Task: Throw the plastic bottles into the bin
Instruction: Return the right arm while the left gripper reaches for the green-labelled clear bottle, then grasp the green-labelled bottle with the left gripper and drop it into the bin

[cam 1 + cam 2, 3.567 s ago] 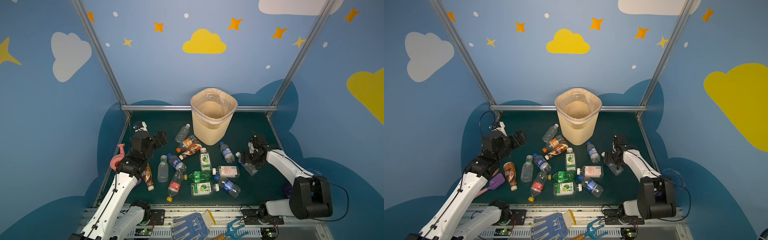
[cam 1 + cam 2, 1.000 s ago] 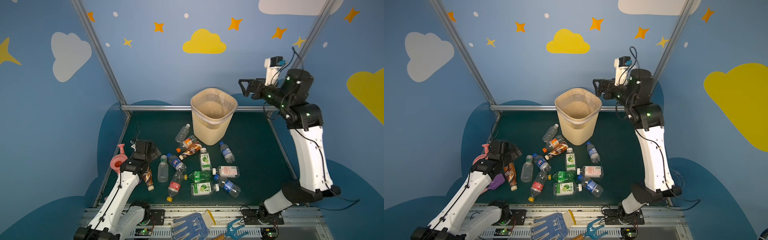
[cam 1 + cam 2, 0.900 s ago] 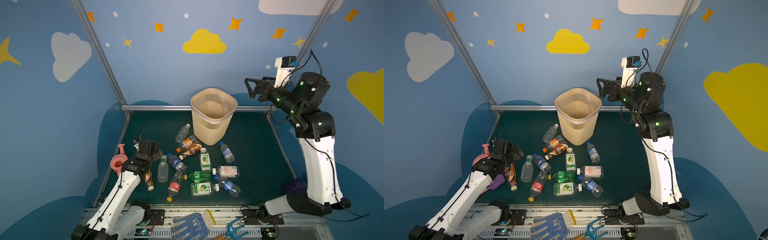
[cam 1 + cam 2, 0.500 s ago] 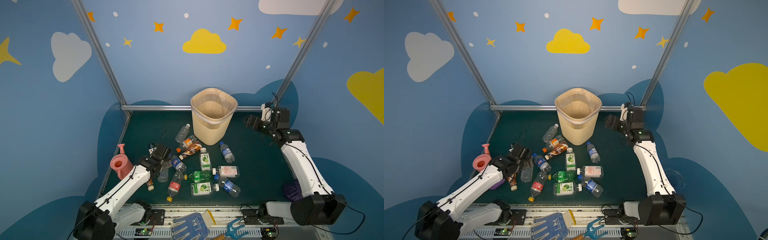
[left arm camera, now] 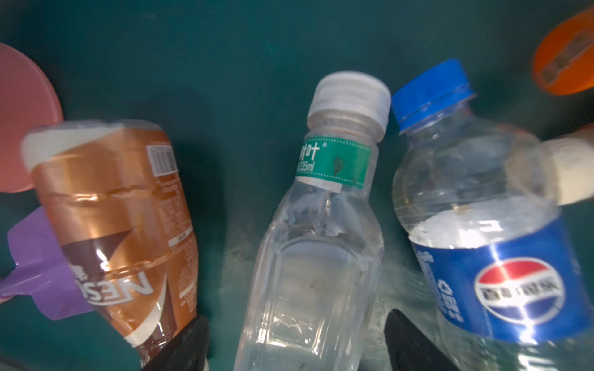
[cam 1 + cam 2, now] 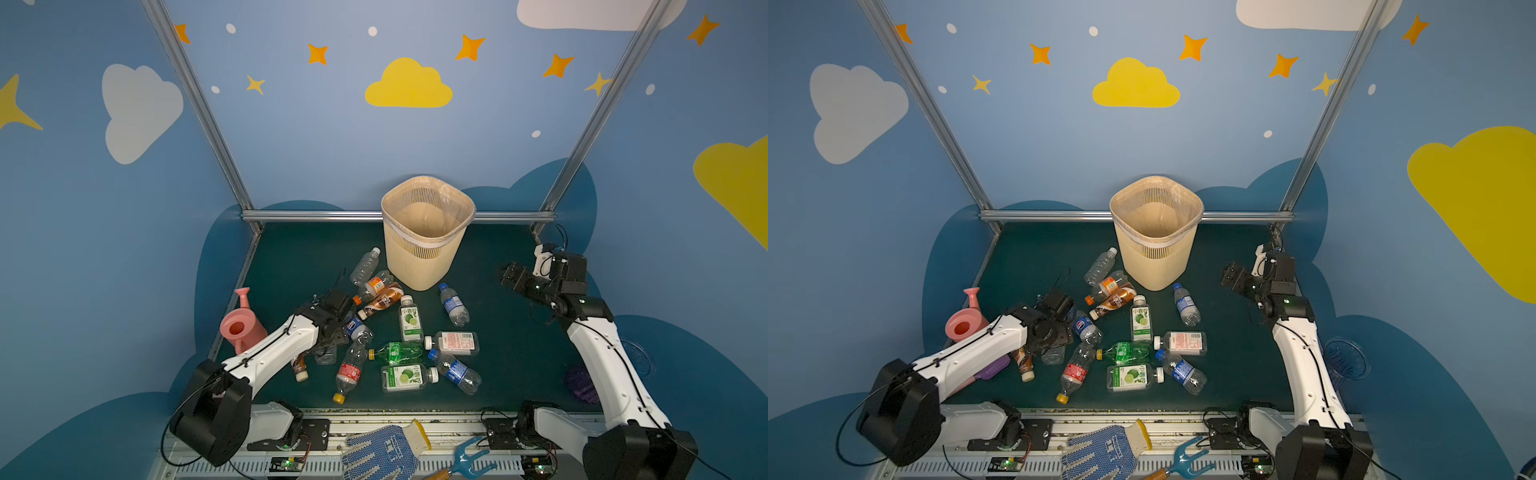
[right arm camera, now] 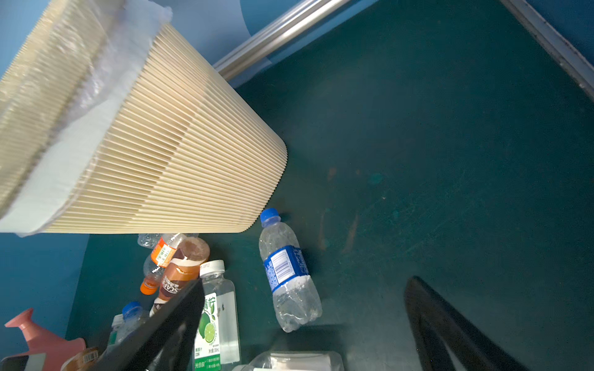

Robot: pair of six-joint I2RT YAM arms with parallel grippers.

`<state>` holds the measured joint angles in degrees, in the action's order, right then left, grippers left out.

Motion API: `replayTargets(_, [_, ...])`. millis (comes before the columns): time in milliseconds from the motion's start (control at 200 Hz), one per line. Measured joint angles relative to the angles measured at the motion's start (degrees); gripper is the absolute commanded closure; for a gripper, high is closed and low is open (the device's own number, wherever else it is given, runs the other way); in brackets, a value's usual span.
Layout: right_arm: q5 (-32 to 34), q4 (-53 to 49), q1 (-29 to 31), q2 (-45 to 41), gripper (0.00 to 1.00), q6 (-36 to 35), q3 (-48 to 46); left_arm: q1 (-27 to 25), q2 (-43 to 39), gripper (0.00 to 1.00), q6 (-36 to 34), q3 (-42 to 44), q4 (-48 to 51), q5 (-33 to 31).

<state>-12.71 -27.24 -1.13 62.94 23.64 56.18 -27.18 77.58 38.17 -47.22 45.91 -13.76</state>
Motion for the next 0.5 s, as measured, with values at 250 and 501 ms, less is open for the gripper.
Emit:
replayTargets(250, [-0.31,0.09,-1.18,-0.02,0.03,0.52,-2.08,0.02,8.0,0.33,-1.51,-2.8,0.04,1.55])
replayTargets(501, [-0.83,0.09,-2.67,-0.02,0.03,0.59,-2.25,0.63,9.79,0.4,-2.32,-2.8,-0.31,3.02])
